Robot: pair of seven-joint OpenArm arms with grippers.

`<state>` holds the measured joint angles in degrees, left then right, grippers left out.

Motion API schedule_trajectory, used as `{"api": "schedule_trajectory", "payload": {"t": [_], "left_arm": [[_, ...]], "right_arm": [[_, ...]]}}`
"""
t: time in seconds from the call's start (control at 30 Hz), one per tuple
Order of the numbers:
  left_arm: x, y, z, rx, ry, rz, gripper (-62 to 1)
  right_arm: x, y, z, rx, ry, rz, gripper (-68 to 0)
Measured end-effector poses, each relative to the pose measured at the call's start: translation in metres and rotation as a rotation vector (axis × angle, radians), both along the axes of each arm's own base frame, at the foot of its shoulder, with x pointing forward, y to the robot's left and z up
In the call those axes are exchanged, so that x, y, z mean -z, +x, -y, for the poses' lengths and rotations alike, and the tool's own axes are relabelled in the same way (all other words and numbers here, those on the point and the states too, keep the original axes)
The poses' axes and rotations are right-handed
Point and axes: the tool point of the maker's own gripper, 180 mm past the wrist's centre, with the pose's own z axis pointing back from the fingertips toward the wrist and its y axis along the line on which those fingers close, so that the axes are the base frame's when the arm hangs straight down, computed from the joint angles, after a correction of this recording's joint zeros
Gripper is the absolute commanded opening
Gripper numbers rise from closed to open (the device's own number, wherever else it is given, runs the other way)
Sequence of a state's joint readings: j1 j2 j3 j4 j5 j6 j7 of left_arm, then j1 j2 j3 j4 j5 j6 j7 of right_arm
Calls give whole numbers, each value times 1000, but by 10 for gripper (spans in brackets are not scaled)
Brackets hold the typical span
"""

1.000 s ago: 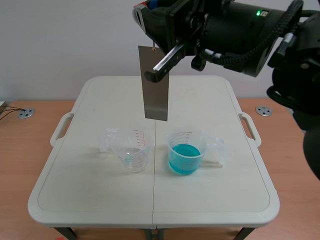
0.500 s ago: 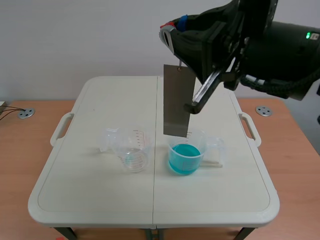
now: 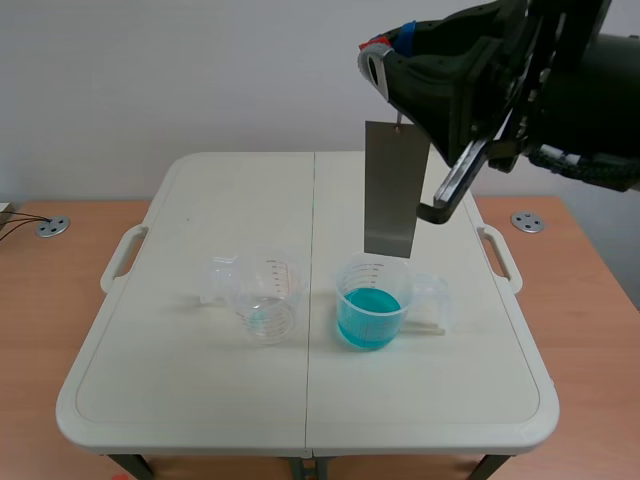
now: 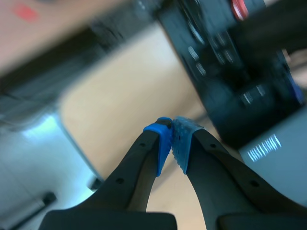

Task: Hold the metal plate by the orange handle, dip it into the blue solution, take it out and point at it, then put the plate back in the beaker on the left.
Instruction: 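Point at the plate with the left hand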

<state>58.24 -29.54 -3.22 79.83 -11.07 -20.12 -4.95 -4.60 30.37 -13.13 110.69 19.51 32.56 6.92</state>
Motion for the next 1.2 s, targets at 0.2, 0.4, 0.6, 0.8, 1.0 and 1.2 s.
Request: {"api": "schedule_trajectory", "payload": {"t": [0.2,0.4,0.6,0.8,1.0,1.2], "left_arm": [[-60,86,-39,-124,12,312,-593],[-121,127,-15,-23,-96,514,-593],[-155,155,33,123,-242,624,-593],[-154,187,68,259,-220,670,-593],[-147,208,107,354,-266,673,-593],[-144,225,135,410,-283,704,-593]], "right_arm": [[11,9,8,24,-10,-27,-662],[11,9,9,22,0,-23,-663],[11,9,9,22,1,-23,-663],[10,9,9,21,1,-22,-663],[9,10,9,21,2,-16,-662],[5,11,9,21,3,-3,-663]]}}
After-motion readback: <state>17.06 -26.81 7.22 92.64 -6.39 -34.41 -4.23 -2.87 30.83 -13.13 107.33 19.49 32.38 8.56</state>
